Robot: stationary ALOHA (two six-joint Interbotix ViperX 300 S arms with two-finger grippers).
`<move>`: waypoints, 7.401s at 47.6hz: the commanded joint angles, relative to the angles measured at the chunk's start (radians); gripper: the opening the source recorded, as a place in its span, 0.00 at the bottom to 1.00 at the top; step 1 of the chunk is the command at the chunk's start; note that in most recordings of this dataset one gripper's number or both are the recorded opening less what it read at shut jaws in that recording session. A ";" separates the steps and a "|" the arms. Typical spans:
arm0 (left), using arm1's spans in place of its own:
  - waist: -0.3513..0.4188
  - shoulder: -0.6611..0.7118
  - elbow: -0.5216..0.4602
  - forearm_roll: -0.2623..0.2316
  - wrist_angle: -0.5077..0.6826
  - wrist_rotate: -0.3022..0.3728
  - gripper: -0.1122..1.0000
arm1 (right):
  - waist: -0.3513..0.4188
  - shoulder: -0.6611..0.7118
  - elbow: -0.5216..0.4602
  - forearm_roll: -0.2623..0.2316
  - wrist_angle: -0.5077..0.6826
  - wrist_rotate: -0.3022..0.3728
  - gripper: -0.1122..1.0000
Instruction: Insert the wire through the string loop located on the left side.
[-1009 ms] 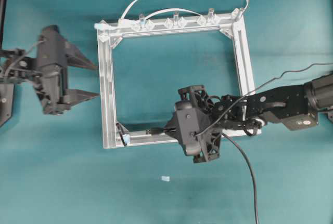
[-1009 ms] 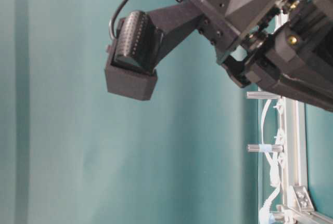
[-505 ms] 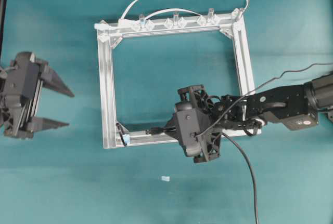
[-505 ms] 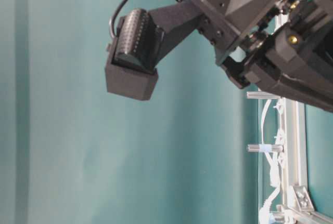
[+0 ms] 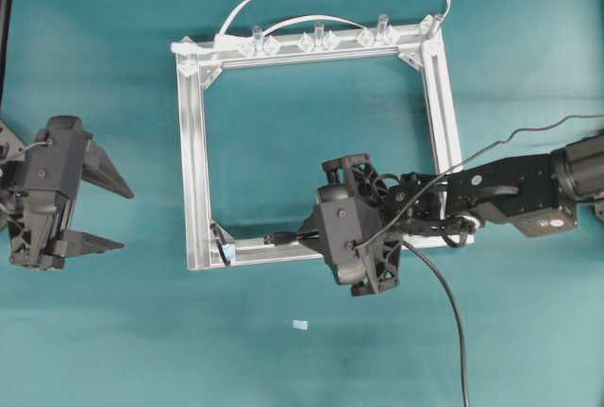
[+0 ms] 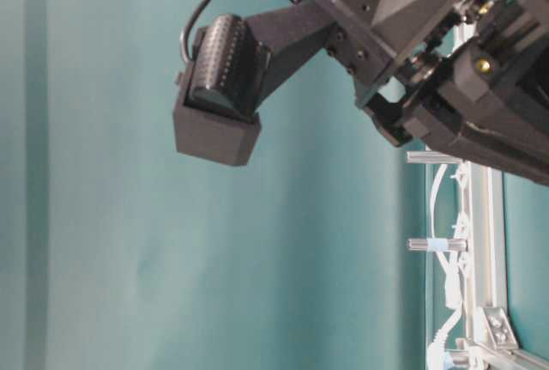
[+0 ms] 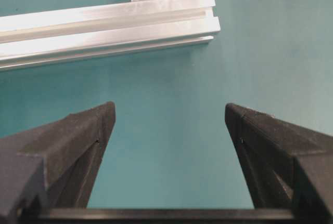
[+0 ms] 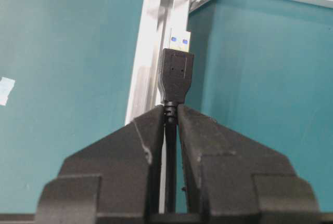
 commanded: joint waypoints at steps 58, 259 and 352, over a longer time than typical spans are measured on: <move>-0.005 0.011 -0.025 0.000 -0.018 -0.008 0.90 | -0.023 0.167 -0.273 -0.014 -0.018 -0.002 0.19; -0.034 0.517 -0.242 0.003 -0.330 -0.166 0.30 | -0.031 0.210 -0.324 -0.055 0.094 0.112 0.89; -0.117 0.204 -0.063 0.000 0.029 -0.249 0.30 | -0.029 0.138 -0.247 -0.094 0.094 0.110 0.95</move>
